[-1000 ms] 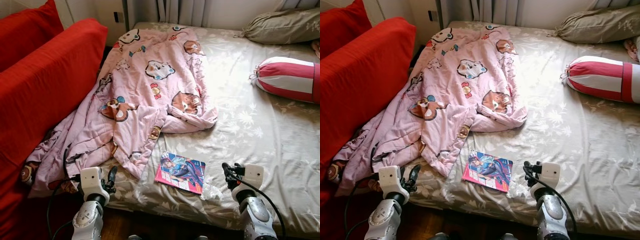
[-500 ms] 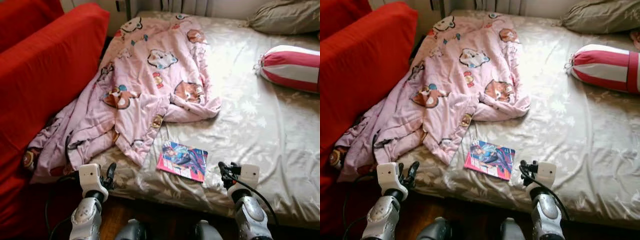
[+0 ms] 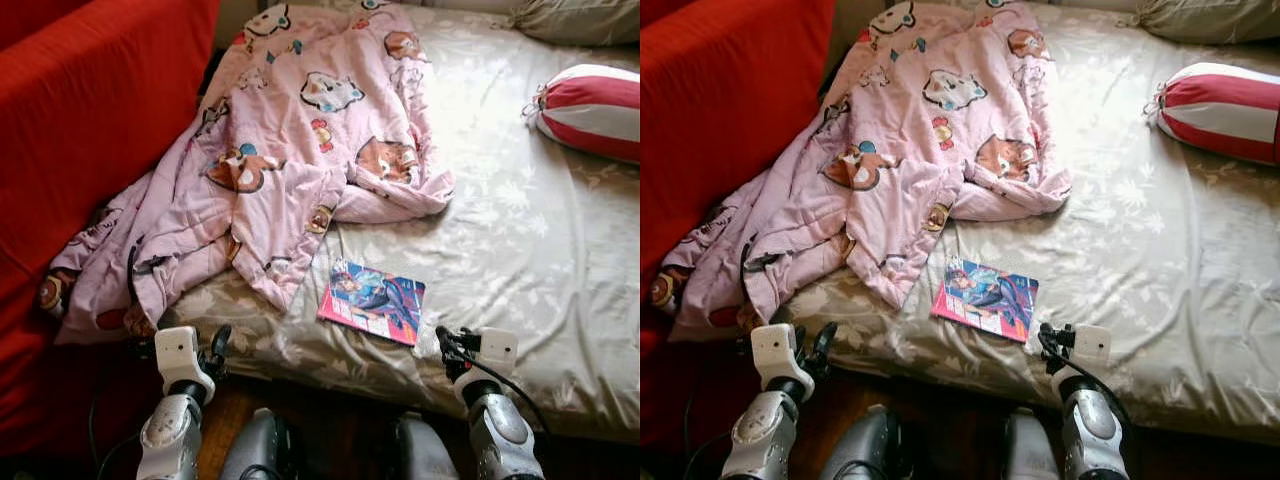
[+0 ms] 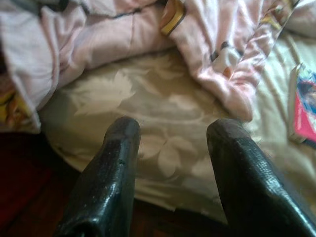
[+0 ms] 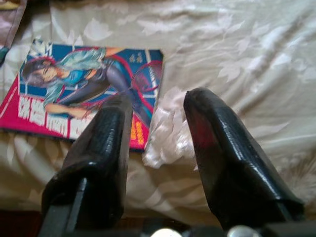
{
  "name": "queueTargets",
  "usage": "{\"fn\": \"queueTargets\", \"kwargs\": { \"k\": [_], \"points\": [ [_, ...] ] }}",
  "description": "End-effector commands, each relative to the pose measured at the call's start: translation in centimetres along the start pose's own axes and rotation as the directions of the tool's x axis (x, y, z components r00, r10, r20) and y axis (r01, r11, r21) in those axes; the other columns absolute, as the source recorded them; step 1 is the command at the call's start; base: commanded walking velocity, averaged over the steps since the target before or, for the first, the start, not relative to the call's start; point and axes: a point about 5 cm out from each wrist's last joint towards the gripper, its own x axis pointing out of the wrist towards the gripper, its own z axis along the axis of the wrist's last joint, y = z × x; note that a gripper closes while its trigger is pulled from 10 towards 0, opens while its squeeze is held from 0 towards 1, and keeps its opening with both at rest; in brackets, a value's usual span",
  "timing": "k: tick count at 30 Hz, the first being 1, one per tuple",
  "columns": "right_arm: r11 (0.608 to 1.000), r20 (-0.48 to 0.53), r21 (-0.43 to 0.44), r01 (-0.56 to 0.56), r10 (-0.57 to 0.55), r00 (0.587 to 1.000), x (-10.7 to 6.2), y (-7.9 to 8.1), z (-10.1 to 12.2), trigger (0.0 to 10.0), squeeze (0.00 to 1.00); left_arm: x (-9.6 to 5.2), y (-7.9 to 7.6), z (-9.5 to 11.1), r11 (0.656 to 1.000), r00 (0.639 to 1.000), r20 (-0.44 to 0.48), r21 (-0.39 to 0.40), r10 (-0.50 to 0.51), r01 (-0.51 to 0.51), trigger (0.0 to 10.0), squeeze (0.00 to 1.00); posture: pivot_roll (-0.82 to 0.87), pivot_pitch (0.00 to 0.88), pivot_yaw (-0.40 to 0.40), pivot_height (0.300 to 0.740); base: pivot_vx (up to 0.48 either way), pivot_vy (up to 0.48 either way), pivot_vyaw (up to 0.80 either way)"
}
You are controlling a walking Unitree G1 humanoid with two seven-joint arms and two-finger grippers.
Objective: Clean up the room
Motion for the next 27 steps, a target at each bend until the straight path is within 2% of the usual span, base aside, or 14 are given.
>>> {"fn": "queueTargets", "kwargs": {
  "k": [1, 6, 13, 17, 27],
  "points": [
    [1.0, -0.028, 0.01, 0.01, -0.009, 1.0, -0.52, -0.21, -0.8, 10.0, 0.0, -0.57, 0.46, -0.67, 1.0, 0.999, -0.03, -0.001, 0.017, -0.017, 10.0, 0.0, -0.02, 0.263, 0.016, 0.635, 0.0, 0.0, 0.0],
    [1.0, -0.028, 0.025, 0.013, -0.012, 1.0, -0.54, -0.08, -0.88, 10.0, 0.0, -0.73, 0.6, -0.77, 1.0, 0.999, -0.035, 0.005, 0.02, -0.02, 10.0, 0.0, -0.01, 0.264, 0.019, 0.635, 0.099, 0.0, 0.0],
    [1.0, -0.05, -0.031, 0.0, -0.002, 0.999, -0.64, 0.07, -1.19, 10.0, 0.0, -0.75, 0.7, -0.7, 1.0, 0.999, -0.037, 0.005, 0.017, -0.017, 10.0, 0.0, -0.01, 0.262, 0.025, 0.635, 0.289, 0.0, 0.0],
    [1.0, -0.047, -0.02, 0.013, -0.014, 0.999, -0.74, -0.03, -1.28, 10.0, 0.0, -0.85, 0.69, -0.76, 1.0, 0.999, -0.039, 0.008, 0.013, -0.013, 10.0, 0.0, -0.01, 0.262, 0.029, 0.635, 0.313, 0.0, 0.8],
    [0.996, -0.051, 0.01, 0.086, -0.085, 0.995, -0.92, -0.86, -1.38, 10.0, 0.0, -1.0, 0.63, -0.79, 1.0, 0.999, -0.044, 0.014, 0.003, -0.003, 10.0, 0.0, -0.01, 0.269, 0.033, 0.635, 0.324, 0.0, 0.0]
  ]
}}
